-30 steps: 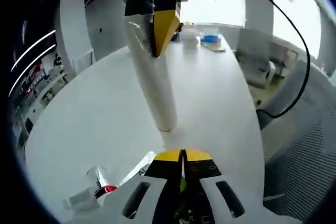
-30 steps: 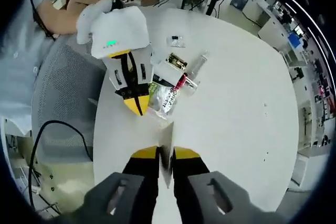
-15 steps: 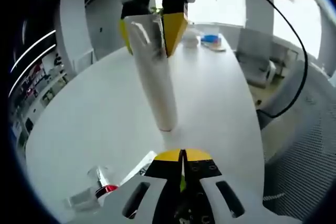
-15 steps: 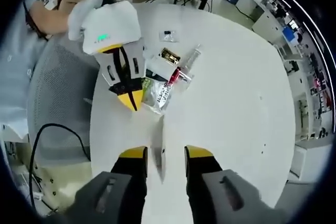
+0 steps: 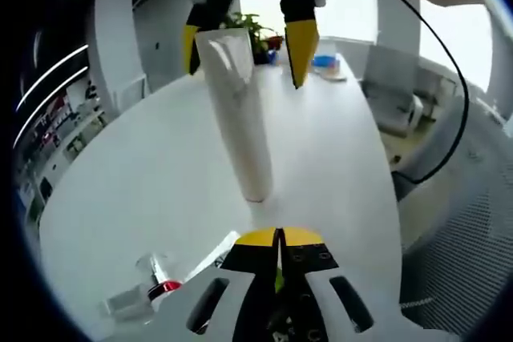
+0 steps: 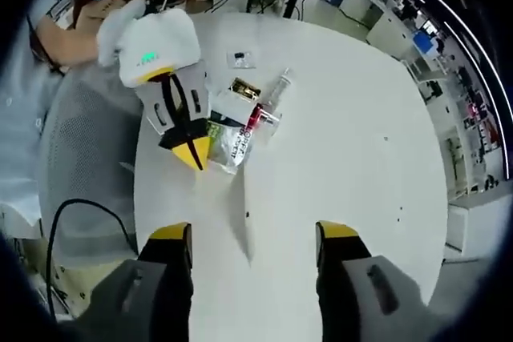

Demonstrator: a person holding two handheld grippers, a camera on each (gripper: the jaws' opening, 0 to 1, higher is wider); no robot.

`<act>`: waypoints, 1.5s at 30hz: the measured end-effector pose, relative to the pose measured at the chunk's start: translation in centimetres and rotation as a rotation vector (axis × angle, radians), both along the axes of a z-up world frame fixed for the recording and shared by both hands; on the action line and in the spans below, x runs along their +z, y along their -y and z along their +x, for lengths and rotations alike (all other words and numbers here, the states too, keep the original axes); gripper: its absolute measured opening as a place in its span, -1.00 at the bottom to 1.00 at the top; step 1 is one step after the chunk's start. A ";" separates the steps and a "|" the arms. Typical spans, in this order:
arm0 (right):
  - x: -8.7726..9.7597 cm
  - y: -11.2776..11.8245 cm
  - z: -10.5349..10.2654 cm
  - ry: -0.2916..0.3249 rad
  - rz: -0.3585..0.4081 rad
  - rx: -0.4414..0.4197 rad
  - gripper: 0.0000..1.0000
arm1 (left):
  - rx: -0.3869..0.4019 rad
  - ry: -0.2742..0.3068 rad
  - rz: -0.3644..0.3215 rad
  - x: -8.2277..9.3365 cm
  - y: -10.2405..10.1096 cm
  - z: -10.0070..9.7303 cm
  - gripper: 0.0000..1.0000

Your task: Arrange the skincare products in the storage area until every visible bottle or jar stands upright without overlapping.

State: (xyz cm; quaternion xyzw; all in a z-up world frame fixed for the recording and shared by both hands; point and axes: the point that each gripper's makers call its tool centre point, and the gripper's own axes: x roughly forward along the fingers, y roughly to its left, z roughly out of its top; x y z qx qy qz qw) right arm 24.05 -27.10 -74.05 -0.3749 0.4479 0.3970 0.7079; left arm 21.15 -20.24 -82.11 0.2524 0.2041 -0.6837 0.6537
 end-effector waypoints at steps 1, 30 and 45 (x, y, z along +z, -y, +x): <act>0.0 0.1 -0.1 0.004 -0.002 -0.002 0.35 | 0.000 -0.001 -0.002 0.0 0.0 0.0 -1.00; 1.3 0.3 -2.1 0.142 0.109 -0.166 0.99 | 0.084 0.090 -0.091 4.6 -1.2 1.2 -0.57; 2.0 -1.0 -3.5 0.190 0.164 -0.173 0.99 | 0.197 0.160 -0.128 8.5 -4.8 3.0 0.02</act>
